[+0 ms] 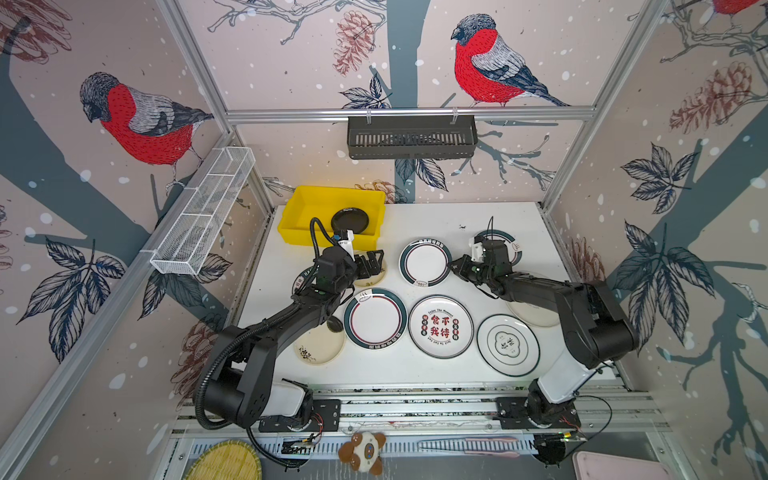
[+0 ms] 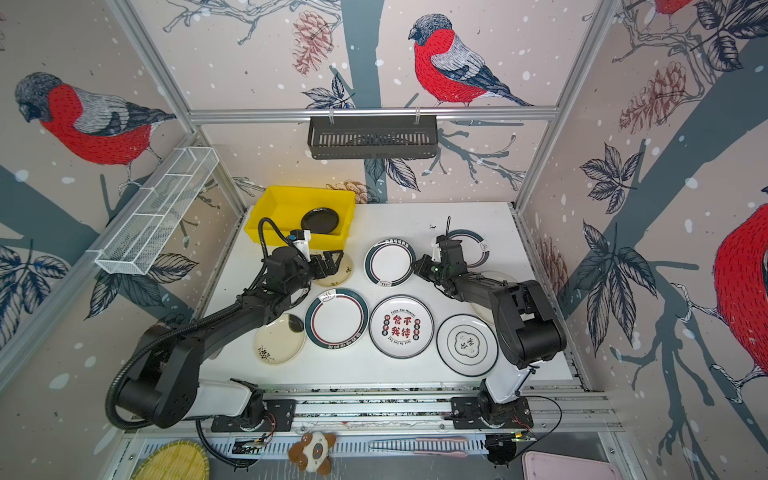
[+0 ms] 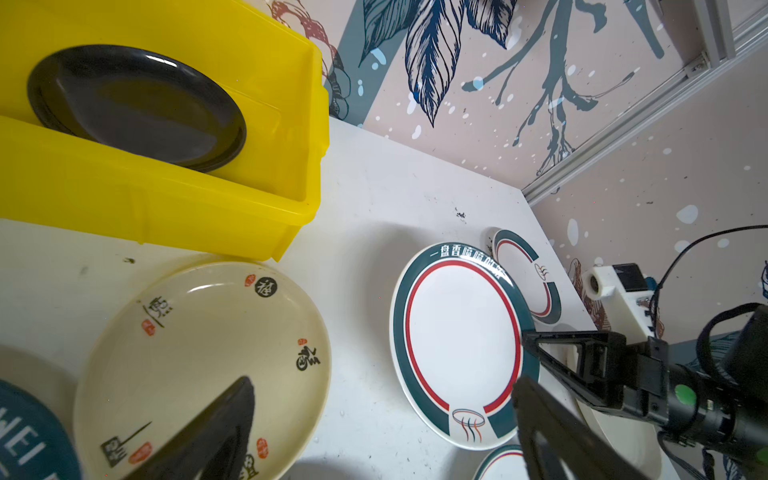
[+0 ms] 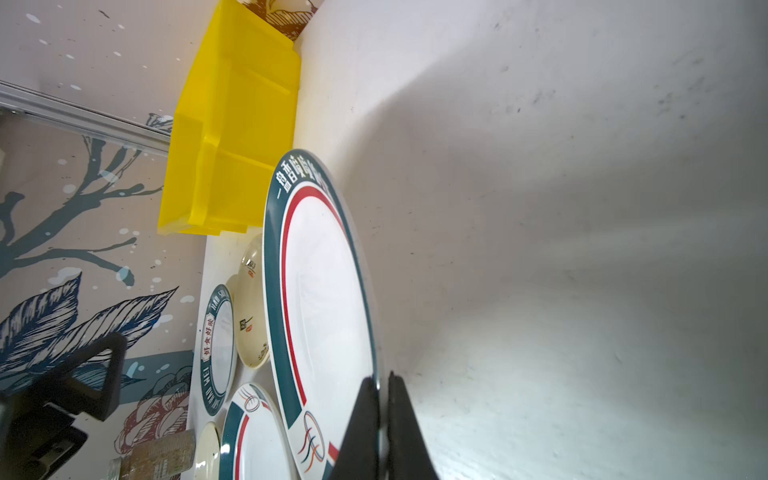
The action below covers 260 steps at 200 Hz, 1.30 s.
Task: Place the plates into the plastic bin on the countertop
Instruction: 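Tilt the white plate upright with the right gripper while the left gripper grasps it, then carry the white plate toward the bin with the left gripper while the right withdraws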
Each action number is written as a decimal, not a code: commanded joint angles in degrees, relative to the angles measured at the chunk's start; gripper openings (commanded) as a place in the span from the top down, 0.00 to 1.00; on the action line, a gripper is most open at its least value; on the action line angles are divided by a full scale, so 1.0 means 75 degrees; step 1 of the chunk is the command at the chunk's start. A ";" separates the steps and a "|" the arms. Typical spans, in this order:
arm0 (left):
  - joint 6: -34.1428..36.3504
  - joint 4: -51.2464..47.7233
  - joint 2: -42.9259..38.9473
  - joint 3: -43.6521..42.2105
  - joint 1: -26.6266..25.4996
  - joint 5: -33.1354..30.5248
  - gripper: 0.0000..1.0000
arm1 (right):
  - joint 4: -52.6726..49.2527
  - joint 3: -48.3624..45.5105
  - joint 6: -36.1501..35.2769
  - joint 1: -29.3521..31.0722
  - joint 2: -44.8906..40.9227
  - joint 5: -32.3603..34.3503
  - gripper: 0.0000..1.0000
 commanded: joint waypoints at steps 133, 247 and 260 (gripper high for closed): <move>-0.0595 0.0654 0.2327 0.1955 -0.0977 0.2155 0.45 | -0.0021 -0.0449 0.0224 -0.0067 -0.1981 -0.0543 1.00; -0.0958 0.0485 0.2543 0.2218 -0.0983 0.2229 1.00 | -0.0107 -0.0663 -0.0093 -0.0104 -0.2317 -0.0586 0.65; -0.0981 0.0576 0.2525 0.2218 -0.0986 0.2219 1.00 | -0.0101 -0.0657 -0.0115 -0.0108 -0.2399 -0.0555 0.48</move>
